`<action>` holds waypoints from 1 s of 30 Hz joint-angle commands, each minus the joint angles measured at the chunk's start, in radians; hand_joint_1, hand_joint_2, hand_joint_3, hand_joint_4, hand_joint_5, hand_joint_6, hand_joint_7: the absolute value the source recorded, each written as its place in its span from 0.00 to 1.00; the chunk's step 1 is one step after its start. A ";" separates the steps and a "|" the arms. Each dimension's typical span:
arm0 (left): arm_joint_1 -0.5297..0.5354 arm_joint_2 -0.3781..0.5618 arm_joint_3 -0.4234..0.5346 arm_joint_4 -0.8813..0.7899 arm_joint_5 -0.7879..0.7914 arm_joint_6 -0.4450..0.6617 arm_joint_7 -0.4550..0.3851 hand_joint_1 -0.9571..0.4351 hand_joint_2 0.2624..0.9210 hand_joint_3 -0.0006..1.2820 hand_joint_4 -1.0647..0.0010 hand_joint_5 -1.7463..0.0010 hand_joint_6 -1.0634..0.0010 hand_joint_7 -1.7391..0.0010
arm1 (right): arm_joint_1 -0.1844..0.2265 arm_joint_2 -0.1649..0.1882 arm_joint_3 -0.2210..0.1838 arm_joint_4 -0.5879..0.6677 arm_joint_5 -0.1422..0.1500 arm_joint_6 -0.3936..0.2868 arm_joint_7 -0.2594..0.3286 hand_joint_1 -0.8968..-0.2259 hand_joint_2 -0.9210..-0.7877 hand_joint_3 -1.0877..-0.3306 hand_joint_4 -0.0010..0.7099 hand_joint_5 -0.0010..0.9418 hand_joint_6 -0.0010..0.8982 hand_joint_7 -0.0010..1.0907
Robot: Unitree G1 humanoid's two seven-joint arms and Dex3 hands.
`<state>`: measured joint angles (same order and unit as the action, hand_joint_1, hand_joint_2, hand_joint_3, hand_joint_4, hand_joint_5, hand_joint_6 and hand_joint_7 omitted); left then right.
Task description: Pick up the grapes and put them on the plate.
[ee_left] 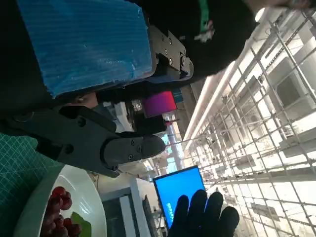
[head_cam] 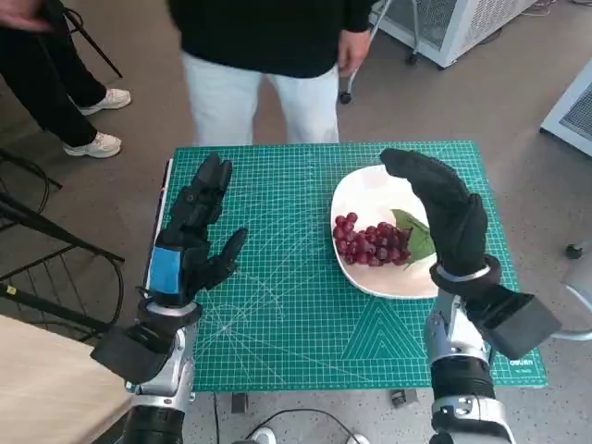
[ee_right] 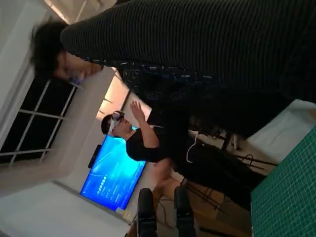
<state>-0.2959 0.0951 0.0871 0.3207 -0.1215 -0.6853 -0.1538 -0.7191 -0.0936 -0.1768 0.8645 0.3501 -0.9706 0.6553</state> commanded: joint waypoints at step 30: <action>0.004 -0.016 -0.013 0.005 0.071 -0.023 0.024 0.54 1.00 0.31 0.70 1.00 0.66 0.97 | -0.011 -0.022 -0.017 0.045 -0.006 -0.031 0.026 0.48 0.00 0.64 0.32 0.00 0.02 0.33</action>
<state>-0.2960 0.0815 0.0803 0.3220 -0.0584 -0.6919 -0.1350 -0.7319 -0.1112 -0.1931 0.8957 0.3484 -0.9998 0.6690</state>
